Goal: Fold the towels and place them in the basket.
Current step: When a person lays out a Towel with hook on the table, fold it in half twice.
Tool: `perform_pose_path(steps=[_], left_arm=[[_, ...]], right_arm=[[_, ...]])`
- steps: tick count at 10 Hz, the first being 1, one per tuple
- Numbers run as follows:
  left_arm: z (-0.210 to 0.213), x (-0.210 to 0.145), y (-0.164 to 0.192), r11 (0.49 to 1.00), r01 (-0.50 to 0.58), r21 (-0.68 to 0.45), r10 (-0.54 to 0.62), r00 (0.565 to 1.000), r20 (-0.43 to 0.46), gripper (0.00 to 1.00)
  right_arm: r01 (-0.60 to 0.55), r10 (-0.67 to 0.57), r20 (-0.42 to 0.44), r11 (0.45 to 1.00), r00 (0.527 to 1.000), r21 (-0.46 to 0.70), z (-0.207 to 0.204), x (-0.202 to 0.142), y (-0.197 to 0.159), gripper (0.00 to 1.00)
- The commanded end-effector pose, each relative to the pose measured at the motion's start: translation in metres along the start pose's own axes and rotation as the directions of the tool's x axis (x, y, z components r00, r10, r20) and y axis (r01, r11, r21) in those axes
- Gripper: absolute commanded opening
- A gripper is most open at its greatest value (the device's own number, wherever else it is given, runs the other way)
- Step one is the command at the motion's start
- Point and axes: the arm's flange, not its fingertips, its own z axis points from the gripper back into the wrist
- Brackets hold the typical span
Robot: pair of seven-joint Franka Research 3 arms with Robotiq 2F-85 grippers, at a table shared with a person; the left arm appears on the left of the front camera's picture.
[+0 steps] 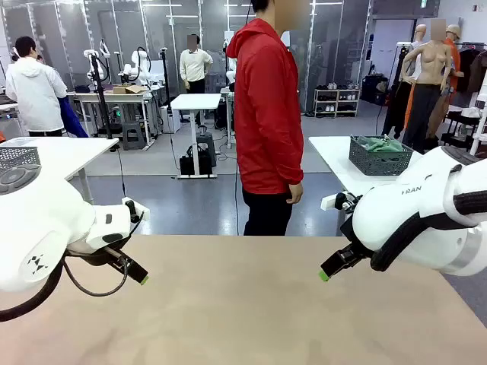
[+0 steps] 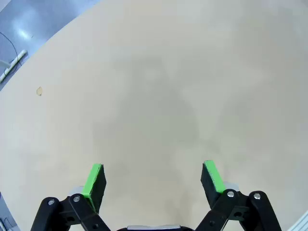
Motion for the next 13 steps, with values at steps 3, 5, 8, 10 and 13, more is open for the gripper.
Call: perform_pose_path(steps=[3, 5, 8, 10, 13], left_arm=[[0.001, 0.0, 0.0, 1.0, 0.002, 0.001, -0.002, 1.0, 0.004, 1.0], [0.001, 0.0, 0.0, 1.0, 0.002, 0.001, -0.002, 1.0, 0.004, 1.0], [0.001, 0.0, 0.0, 1.0, 0.002, 0.001, -0.002, 1.0, 0.004, 1.0], [0.001, 0.0, 0.0, 1.0, 0.002, 0.001, -0.002, 1.0, 0.004, 1.0], [0.017, 0.002, 0.021, 0.996, 0.056, -0.068, -0.052, 0.997, 0.059, 1.0]], right_arm=[[0.005, -0.005, -0.005, 1.0, 1.0, -0.005, -0.001, 0.0, 0.0, 1.0], [0.005, -0.005, -0.005, 1.0, 1.0, -0.005, -0.001, 0.0, 0.0, 1.0], [0.005, -0.005, -0.005, 1.0, 1.0, -0.005, -0.001, 0.0, 0.0, 1.0], [0.005, -0.005, -0.005, 1.0, 1.0, -0.005, -0.001, 0.0, 0.0, 1.0], [-0.118, 0.118, 0.012, 0.993, 0.993, 0.01, 0.031, 0.0, -0.018, 1.0]])
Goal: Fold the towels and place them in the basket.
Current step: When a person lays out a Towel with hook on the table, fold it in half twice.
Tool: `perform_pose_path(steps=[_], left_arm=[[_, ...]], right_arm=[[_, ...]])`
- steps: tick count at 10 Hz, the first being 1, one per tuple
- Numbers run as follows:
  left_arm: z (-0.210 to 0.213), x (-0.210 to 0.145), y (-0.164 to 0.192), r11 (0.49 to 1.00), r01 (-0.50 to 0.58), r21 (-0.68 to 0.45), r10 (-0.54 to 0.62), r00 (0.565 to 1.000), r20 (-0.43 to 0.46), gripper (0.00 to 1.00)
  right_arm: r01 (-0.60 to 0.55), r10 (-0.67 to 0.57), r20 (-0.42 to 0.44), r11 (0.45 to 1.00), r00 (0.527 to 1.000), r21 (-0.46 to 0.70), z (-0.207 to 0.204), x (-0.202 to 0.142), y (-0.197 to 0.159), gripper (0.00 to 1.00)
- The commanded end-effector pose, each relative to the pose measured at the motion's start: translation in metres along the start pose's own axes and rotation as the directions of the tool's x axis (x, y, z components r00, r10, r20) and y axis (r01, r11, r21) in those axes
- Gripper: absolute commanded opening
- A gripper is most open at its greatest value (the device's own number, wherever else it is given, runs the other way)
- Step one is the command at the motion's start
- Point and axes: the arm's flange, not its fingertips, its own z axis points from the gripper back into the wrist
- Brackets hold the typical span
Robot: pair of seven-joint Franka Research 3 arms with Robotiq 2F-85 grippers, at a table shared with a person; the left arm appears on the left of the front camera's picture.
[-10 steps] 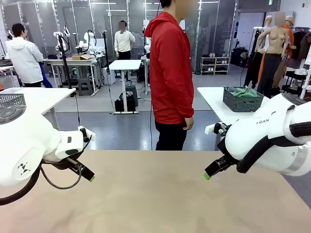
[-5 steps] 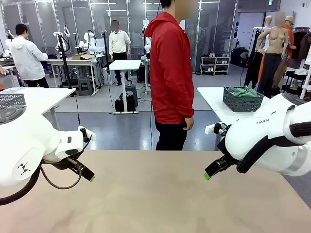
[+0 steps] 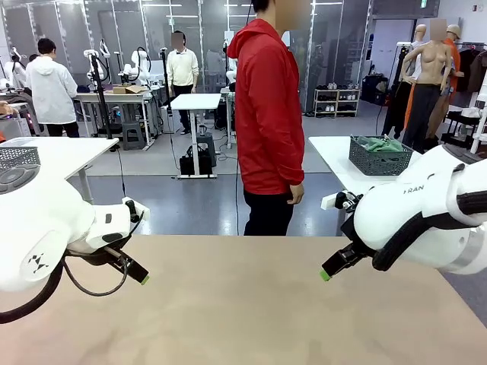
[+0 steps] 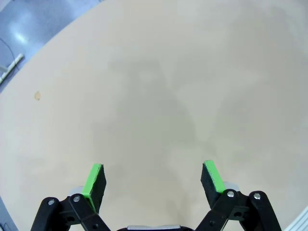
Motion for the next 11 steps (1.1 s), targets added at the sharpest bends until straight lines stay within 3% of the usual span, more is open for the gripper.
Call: perform_pose_path(steps=[1, 3, 5, 6, 8, 10, 11], left_arm=[[0.034, 0.011, 0.038, 0.991, 0.115, -0.071, -0.11, 0.991, 0.081, 1.0], [0.083, 0.033, 0.078, 0.959, 0.267, -0.093, -0.254, 0.958, 0.131, 1.0], [0.137, 0.051, 0.123, 0.874, 0.474, -0.106, -0.443, 0.868, 0.225, 1.0], [0.153, 0.054, 0.137, 0.8, 0.577, -0.161, -0.527, 0.806, 0.27, 1.0], [0.163, 0.055, 0.159, 0.667, 0.696, -0.266, -0.645, 0.718, 0.261, 1.0], [0.171, 0.049, 0.167, 0.574, 0.767, -0.289, -0.699, 0.642, 0.315, 1.0], [0.169, 0.049, 0.167, 0.551, 0.784, -0.285, -0.711, 0.62, 0.332, 1.0]], right_arm=[[-0.166, 0.165, 0.031, 0.986, 0.986, 0.031, 0.048, -0.002, -0.031, 1.0], [-0.302, 0.301, 0.047, 0.953, 0.952, 0.02, 0.114, -0.006, -0.061, 1.0], [-0.466, 0.461, 0.074, 0.883, 0.884, 0.06, 0.183, -0.012, -0.085, 1.0], [-0.543, 0.538, 0.071, 0.835, 0.84, 0.092, 0.2, -0.013, -0.092, 1.0], [-0.628, 0.625, 0.077, 0.761, 0.777, 0.161, 0.216, -0.011, -0.101, 1.0], [-0.685, 0.681, 0.098, 0.7, 0.725, 0.204, 0.224, -0.011, -0.099, 1.0], [-0.691, 0.691, 0.084, 0.695, 0.718, 0.2, 0.224, -0.008, -0.097, 1.0]])
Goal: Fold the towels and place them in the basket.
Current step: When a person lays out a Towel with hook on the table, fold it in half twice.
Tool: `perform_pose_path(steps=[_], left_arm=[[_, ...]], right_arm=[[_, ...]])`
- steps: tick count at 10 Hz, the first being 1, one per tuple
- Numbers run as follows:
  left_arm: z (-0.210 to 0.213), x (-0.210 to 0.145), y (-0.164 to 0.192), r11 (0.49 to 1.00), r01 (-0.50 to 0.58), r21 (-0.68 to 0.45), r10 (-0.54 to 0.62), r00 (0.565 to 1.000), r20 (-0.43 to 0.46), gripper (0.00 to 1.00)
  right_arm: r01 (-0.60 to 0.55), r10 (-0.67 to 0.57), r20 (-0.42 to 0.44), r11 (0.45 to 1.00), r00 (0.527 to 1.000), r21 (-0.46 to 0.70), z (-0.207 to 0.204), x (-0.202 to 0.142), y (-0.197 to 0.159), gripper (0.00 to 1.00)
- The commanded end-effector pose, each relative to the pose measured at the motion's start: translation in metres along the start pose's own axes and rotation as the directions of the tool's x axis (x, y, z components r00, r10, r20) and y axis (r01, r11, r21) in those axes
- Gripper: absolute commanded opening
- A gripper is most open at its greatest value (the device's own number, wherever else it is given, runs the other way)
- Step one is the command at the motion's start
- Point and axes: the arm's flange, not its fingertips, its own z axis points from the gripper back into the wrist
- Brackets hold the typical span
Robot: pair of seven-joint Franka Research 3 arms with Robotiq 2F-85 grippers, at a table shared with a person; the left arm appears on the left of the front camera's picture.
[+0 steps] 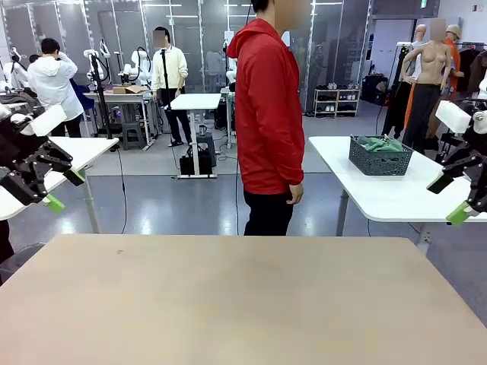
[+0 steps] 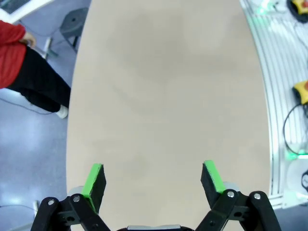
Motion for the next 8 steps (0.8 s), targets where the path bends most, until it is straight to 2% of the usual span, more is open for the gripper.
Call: perform_pose_path(steps=[1, 2, 7, 8], left_arm=[[0.003, 0.003, 0.012, 1.0, 0.013, 0.014, -0.013, 1.0, -0.005, 1.0], [0.0, 0.0, 0.0, 1.0, 0.0, 0.0, 0.0, 1.0, 0.0, 1.0], [0.0, 0.0, 0.0, 1.0, 0.0, 0.0, 0.0, 1.0, 0.0, 1.0], [-0.001, 0.001, 0.003, 1.0, -0.016, 0.013, 0.016, 1.0, -0.024, 1.0]], right_arm=[[-0.016, 0.016, -0.015, 1.0, 1.0, 0.0, 0.001, 0.003, -0.006, 1.0], [0.0, 0.0, 0.0, 1.0, 1.0, 0.0, 0.0, 0.0, 0.0, 1.0], [0.0, 0.0, 0.0, 1.0, 1.0, 0.0, 0.0, 0.0, 0.0, 1.0], [0.022, -0.023, -0.012, 1.0, 1.0, -0.01, 0.001, 0.002, -0.002, 1.0]])
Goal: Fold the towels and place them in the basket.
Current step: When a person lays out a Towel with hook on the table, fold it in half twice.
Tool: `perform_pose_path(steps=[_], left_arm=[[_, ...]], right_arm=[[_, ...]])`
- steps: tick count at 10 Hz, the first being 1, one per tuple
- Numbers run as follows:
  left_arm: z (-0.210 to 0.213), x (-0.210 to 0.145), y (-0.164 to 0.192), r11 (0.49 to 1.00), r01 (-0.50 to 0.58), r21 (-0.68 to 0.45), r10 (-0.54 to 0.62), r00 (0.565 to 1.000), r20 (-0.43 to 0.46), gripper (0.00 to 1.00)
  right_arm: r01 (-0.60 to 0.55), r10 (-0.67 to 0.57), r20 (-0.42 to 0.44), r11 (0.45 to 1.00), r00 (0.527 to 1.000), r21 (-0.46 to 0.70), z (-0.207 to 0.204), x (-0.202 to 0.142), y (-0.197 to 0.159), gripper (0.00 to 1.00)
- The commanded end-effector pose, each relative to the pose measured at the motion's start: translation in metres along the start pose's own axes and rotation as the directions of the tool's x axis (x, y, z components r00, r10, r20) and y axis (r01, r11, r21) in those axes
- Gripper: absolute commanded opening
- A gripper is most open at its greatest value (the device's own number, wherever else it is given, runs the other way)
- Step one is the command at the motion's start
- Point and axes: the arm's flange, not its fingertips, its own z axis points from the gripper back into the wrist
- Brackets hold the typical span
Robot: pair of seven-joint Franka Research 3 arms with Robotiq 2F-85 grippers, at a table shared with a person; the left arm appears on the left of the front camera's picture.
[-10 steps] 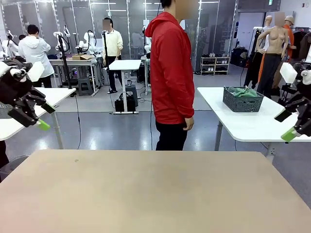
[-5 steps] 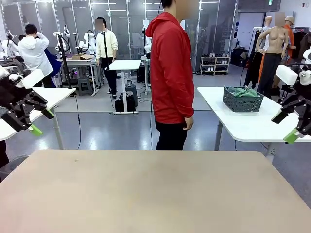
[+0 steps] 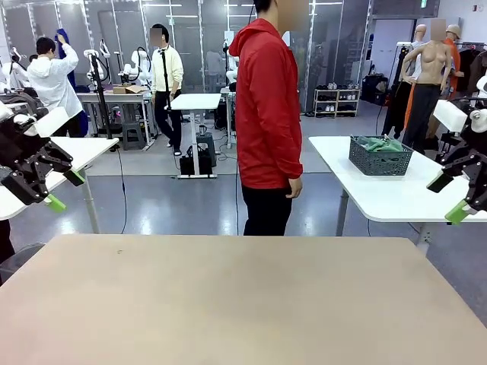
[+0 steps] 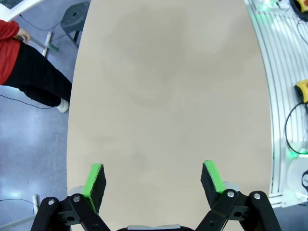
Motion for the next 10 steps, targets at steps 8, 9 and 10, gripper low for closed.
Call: perform_pose_path(steps=[8, 9, 10], left_arm=[[0.04, -0.016, 0.088, 0.989, -0.056, -0.134, 0.068, 0.994, 0.086, 1.0], [0.051, -0.022, 0.091, 0.987, -0.09, -0.13, 0.104, 0.989, 0.106, 1.0], [0.059, -0.027, 0.092, 0.984, -0.114, -0.137, 0.132, 0.983, 0.129, 1.0]], right_arm=[[0.004, -0.007, 0.079, 0.999, 0.997, 0.037, 0.068, -0.009, -0.065, 1.0], [0.012, -0.015, 0.098, 0.999, 0.995, 0.035, 0.079, -0.016, -0.066, 1.0], [0.028, -0.033, 0.125, 0.999, 0.992, 0.036, 0.087, -0.023, -0.066, 1.0]])
